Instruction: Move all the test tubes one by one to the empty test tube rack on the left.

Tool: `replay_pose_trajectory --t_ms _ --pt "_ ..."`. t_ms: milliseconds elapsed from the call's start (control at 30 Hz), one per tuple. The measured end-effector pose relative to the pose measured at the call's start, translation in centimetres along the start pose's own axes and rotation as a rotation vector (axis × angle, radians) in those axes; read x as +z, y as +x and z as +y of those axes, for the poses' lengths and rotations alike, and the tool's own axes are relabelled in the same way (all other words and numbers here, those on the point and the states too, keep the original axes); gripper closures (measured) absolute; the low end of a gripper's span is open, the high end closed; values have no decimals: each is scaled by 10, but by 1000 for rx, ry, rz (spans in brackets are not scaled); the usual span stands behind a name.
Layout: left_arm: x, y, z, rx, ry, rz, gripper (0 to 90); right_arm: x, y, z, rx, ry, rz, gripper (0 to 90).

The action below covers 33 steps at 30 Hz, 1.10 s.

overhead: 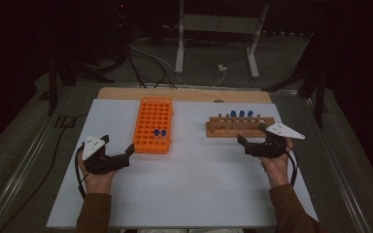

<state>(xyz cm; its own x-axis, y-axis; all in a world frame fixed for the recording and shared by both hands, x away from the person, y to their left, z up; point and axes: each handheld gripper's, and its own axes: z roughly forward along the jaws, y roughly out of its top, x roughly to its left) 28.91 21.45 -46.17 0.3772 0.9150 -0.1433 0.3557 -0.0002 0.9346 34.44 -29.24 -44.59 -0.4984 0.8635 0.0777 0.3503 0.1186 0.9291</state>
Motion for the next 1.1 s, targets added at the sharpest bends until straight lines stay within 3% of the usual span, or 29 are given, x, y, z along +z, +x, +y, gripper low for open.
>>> replay_pose_trajectory --t_ms 333,433,733,1100 --pt "4 4 -6 6 19 19 6 13 -19 13 -4 28 -51 96" --pt "3 4 -6 4 17 24 6 20 -27 17 12 39 -63 163" --pt "4 5 -9 1 27 29 6 39 -47 11 37 80 -103 534" --pt "7 5 -11 4 34 34 6 56 -53 7 62 87 -135 697"
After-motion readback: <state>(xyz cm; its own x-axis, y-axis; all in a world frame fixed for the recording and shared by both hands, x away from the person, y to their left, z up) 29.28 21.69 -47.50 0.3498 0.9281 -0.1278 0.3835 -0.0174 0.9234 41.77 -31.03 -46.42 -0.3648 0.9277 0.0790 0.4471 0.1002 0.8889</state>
